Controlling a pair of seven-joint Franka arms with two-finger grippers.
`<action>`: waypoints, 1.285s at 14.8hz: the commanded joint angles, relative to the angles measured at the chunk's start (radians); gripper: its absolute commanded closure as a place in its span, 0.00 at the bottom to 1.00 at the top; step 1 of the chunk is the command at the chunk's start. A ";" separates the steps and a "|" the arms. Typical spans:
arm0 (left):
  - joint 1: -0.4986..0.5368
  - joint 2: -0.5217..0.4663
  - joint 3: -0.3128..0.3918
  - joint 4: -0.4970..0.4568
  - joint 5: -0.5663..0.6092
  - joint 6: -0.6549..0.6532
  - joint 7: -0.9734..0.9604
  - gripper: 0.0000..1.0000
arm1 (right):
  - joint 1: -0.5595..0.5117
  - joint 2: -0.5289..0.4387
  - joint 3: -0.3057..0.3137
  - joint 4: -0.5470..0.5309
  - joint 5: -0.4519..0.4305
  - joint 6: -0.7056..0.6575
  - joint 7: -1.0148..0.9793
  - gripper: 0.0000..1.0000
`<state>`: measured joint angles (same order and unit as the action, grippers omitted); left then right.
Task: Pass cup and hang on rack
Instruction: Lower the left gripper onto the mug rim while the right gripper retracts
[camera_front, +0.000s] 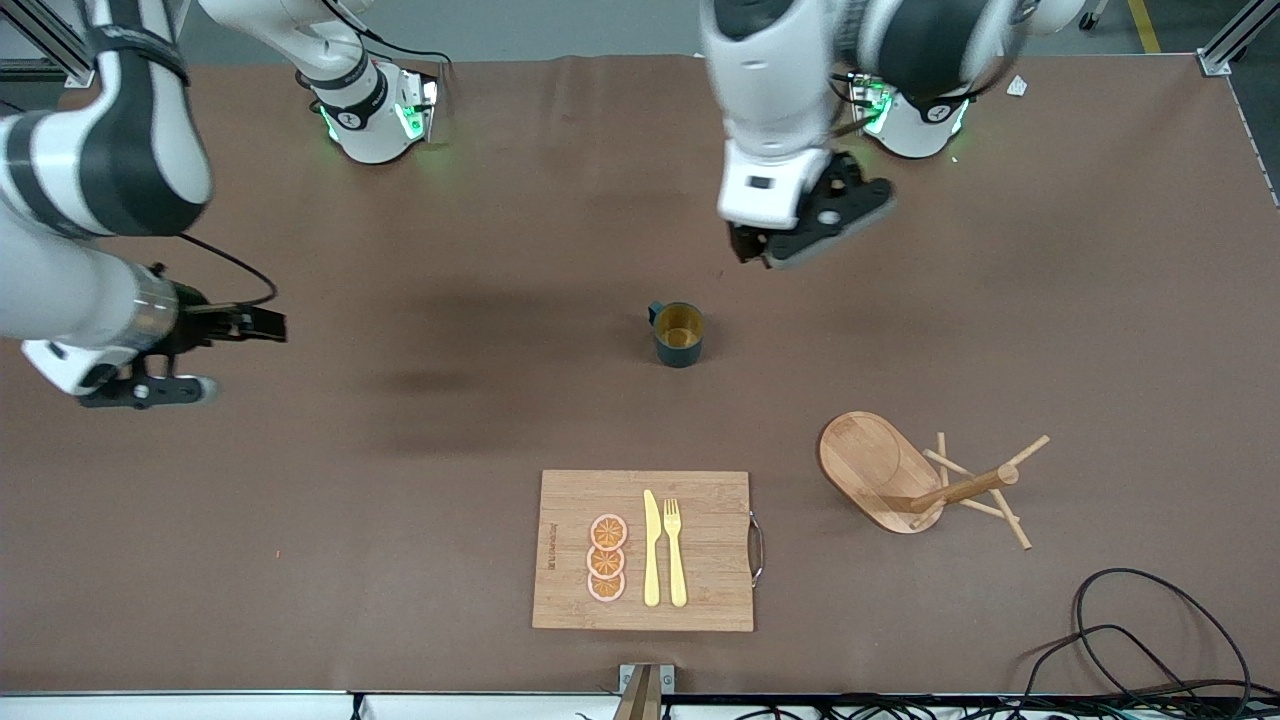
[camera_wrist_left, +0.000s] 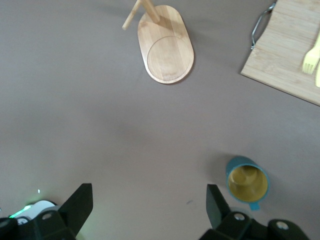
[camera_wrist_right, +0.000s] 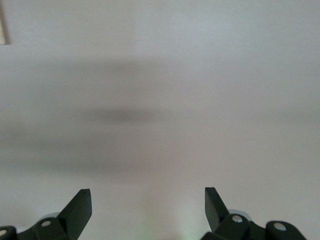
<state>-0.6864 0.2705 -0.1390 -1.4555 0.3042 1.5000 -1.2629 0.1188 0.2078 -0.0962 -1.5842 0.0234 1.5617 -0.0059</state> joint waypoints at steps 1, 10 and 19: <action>-0.134 0.113 0.009 0.024 0.123 -0.009 -0.210 0.00 | -0.077 -0.024 0.026 0.050 -0.023 -0.075 -0.022 0.00; -0.366 0.441 0.010 0.124 0.417 0.014 -0.613 0.00 | -0.163 -0.016 0.026 0.199 -0.028 -0.141 -0.105 0.00; -0.465 0.690 0.067 0.237 0.529 0.069 -0.782 0.00 | -0.162 -0.028 0.030 0.181 -0.019 -0.209 -0.106 0.00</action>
<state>-1.1178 0.8914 -0.1073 -1.2804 0.8069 1.5725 -2.0280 -0.0250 0.1940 -0.0884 -1.3961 0.0134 1.3790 -0.1038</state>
